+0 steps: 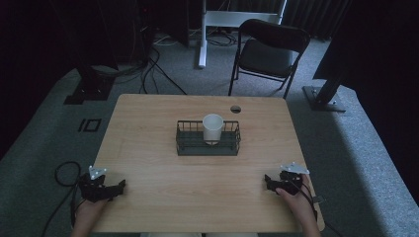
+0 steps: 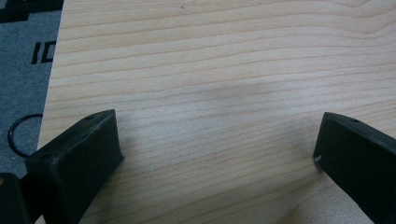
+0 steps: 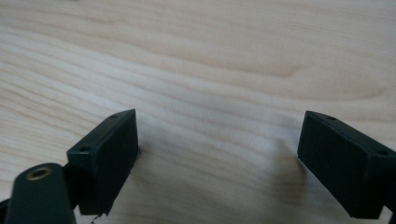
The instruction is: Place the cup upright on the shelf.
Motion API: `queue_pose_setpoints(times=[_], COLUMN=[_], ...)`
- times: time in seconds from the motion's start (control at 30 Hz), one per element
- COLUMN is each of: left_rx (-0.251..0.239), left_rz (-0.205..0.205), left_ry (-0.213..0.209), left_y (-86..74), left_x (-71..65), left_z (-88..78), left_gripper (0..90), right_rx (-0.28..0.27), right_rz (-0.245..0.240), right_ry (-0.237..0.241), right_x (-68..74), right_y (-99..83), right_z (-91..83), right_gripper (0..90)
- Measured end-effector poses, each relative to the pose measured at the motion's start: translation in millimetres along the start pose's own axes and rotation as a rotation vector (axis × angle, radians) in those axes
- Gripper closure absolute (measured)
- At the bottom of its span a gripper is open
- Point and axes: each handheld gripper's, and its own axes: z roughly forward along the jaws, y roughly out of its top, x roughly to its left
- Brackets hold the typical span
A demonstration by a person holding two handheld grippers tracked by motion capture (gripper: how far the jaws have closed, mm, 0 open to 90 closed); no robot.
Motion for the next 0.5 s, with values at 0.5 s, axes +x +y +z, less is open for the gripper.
queue_pose_setpoints(times=[0.5], left_rx=[0.0], left_rz=[0.0], left_ry=[0.0], left_y=[0.0], left_x=[0.0], left_z=[0.0], left_gripper=[0.8], right_rx=[0.01], right_rz=[0.035], right_ry=[0.001], right_x=[-2.7], right_y=[-0.6], right_z=[-0.2], right_gripper=[11.9])
